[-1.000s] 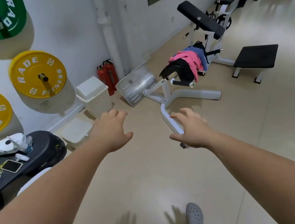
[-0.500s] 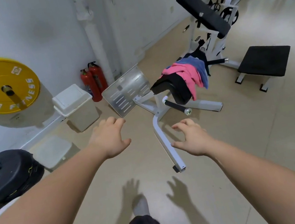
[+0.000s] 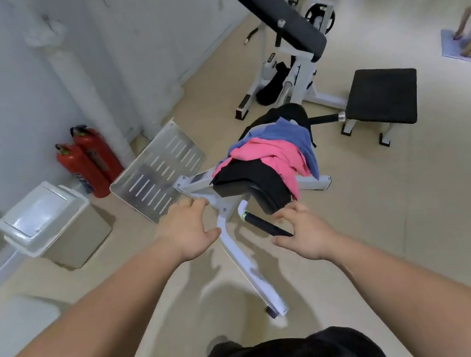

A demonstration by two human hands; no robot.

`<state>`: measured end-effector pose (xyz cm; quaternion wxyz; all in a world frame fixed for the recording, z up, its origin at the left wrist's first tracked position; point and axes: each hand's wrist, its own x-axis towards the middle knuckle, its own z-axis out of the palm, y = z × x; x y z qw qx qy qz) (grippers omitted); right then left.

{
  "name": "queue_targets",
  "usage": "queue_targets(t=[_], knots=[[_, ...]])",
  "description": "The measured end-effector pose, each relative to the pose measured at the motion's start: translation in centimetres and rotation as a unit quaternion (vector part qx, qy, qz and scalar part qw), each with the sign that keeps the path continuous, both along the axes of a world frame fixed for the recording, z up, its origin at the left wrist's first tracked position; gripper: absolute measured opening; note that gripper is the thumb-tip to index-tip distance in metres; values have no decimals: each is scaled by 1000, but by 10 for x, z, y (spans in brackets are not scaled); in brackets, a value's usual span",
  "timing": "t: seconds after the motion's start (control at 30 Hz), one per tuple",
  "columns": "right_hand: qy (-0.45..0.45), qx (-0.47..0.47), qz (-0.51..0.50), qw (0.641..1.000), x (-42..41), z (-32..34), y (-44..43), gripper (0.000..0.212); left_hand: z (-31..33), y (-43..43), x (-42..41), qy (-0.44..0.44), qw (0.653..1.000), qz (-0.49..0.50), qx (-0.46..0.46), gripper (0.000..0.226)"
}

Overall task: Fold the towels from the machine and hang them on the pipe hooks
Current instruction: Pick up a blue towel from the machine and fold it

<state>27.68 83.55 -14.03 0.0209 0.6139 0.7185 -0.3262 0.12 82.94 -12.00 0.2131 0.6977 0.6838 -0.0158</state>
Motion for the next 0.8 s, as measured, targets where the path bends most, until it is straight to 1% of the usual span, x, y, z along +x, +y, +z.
queue_targets(t=[0.13, 0.23, 0.37, 0.43, 0.5, 0.53, 0.63, 0.7, 0.8], knots=[[-10, -2, 4, 1000, 20, -14, 63, 63, -11, 62, 22, -20, 1000, 10, -12, 69], [-16, -5, 21, 1000, 41, -25, 119, 64, -26, 105, 42, -1, 999, 25, -29, 67], [-27, -20, 78, 996, 75, -34, 192, 66, -38, 148, 75, 21, 996, 56, -61, 68], [-22, -30, 84, 996, 88, -32, 224, 55, -38, 166, 92, 26, 995, 60, -74, 69], [-23, -20, 92, 995, 94, -31, 256, 33, -38, 187, 104, 16, 994, 65, -82, 69], [-30, -19, 96, 995, 96, -33, 272, 32, -40, 197, 108, 10, 994, 68, -86, 70], [-52, -17, 106, 993, 94, -45, 308, 47, -47, 228, 115, -1, 993, 72, -93, 71], [-68, 4, 103, 992, 91, -56, 328, 58, -54, 249, 117, -12, 993, 65, -101, 70], [-107, 23, 97, 989, 82, -67, 355, 65, -65, 286, 118, -35, 992, 47, -111, 70]])
